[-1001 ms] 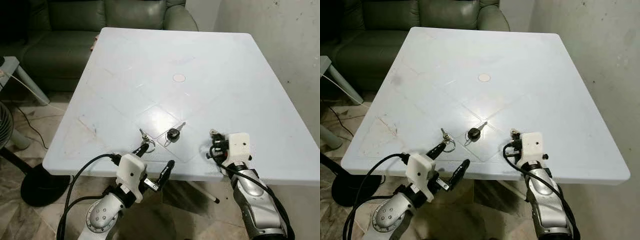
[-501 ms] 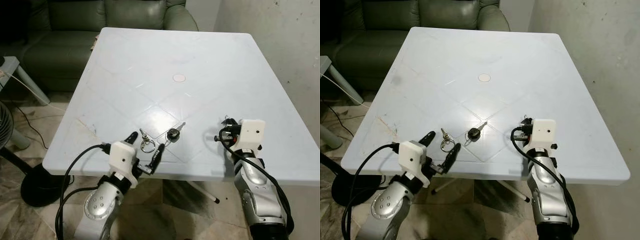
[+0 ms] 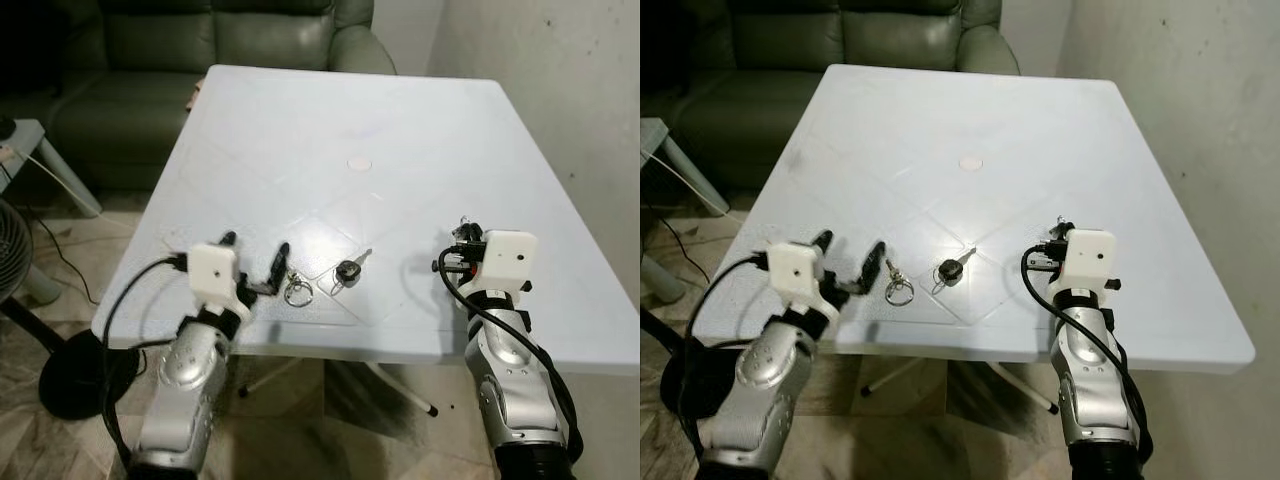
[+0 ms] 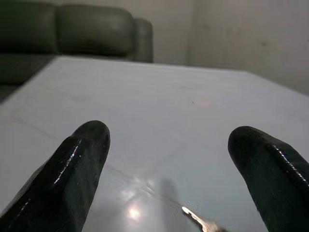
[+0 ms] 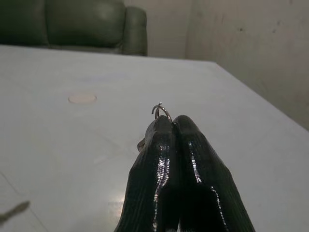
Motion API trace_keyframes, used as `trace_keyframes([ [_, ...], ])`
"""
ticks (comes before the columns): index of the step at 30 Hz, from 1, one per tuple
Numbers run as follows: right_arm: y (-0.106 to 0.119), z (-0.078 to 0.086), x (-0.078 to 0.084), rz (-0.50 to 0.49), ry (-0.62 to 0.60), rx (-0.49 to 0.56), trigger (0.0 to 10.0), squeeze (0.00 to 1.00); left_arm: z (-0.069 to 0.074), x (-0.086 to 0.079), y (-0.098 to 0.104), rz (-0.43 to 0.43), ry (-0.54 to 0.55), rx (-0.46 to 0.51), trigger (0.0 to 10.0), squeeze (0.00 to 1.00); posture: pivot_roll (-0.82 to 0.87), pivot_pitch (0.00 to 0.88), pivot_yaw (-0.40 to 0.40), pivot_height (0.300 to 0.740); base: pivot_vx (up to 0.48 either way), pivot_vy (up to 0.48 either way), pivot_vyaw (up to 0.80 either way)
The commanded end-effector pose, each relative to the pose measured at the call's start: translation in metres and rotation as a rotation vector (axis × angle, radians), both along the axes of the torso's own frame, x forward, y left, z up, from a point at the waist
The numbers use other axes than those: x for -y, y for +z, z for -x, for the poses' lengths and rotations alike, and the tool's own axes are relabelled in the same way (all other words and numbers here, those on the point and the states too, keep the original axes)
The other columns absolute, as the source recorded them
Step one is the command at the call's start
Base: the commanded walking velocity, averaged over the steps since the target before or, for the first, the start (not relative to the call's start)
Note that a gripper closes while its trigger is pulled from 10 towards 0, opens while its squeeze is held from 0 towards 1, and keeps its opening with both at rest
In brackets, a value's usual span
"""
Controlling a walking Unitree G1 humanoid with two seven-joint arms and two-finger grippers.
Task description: Hang keys on a hook
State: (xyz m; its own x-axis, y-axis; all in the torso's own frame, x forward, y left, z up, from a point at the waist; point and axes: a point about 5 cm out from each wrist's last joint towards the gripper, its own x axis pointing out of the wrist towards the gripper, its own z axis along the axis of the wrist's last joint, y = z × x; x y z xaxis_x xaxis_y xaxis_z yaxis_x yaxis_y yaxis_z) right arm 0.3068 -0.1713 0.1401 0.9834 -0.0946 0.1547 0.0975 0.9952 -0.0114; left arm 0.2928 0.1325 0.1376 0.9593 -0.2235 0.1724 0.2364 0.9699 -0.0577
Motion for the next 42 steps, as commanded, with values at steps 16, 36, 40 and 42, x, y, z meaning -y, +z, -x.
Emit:
trace_keyframes([
  [16,-0.028,0.014,-0.025,-0.074,0.221,-0.019,10.0,0.0,-0.012,-0.021,-0.017,0.011,0.125,-0.045,10.0,0.0,0.06,0.0,-0.024,0.74,0.0,0.0,0.0],
  [36,-0.04,0.009,-0.024,0.009,0.248,-0.057,10.0,0.0,-0.01,-0.05,-0.018,0.026,0.181,-0.015,10.0,0.0,0.08,0.0,-0.028,0.74,0.0,0.0,-0.08],
  [40,-0.037,0.002,-0.024,0.029,0.241,-0.05,10.0,0.0,-0.014,-0.046,-0.015,0.012,0.164,-0.003,10.0,0.0,0.08,0.0,-0.029,0.74,0.0,0.0,-0.79],
  [42,-0.036,0.001,-0.024,0.032,0.239,-0.05,10.0,0.0,-0.016,-0.045,-0.016,0.015,0.161,-0.01,10.0,0.0,0.08,0.0,-0.029,0.74,0.0,0.0,-0.79],
])
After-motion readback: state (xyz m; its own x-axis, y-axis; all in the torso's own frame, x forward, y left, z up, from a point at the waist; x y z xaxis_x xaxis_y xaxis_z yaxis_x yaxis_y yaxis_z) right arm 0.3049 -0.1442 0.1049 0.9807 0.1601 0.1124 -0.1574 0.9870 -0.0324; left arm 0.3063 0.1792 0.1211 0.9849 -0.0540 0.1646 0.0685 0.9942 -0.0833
